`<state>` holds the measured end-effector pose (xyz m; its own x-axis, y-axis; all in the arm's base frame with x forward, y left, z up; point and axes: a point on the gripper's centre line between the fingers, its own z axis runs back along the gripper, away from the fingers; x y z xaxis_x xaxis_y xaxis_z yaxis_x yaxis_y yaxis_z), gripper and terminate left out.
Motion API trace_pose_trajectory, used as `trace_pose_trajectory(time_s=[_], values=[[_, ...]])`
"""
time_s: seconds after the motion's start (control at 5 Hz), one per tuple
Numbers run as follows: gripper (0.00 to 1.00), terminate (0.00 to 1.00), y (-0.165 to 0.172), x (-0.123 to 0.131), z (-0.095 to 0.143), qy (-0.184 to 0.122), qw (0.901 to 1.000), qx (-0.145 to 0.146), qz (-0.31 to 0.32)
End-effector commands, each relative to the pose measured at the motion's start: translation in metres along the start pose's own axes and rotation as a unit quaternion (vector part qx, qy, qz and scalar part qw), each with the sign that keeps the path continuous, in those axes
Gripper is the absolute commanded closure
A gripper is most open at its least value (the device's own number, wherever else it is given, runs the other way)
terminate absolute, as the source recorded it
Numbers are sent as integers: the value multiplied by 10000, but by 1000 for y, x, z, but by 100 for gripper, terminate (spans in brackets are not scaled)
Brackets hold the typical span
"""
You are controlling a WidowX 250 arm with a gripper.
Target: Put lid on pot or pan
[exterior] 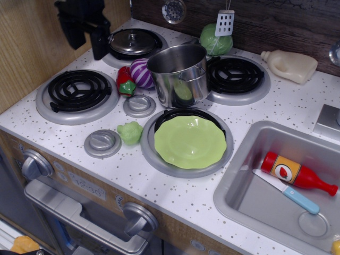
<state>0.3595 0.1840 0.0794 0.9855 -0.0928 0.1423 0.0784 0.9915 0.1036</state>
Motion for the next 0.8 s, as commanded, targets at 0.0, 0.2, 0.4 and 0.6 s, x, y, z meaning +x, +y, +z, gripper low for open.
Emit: trace_pose_trajectory(time_s=[0.0, 0.2, 0.4, 0.6], values=[[0, 0, 20, 44, 6, -687, 9970, 148, -318], [0, 0, 14, 62, -3, -1089, 9931, 205, -373], [0, 0, 13, 77, -15, -1460, 9881, 236, -424], [0, 0, 17, 90, -18, -1634, 9842, 460, -499]])
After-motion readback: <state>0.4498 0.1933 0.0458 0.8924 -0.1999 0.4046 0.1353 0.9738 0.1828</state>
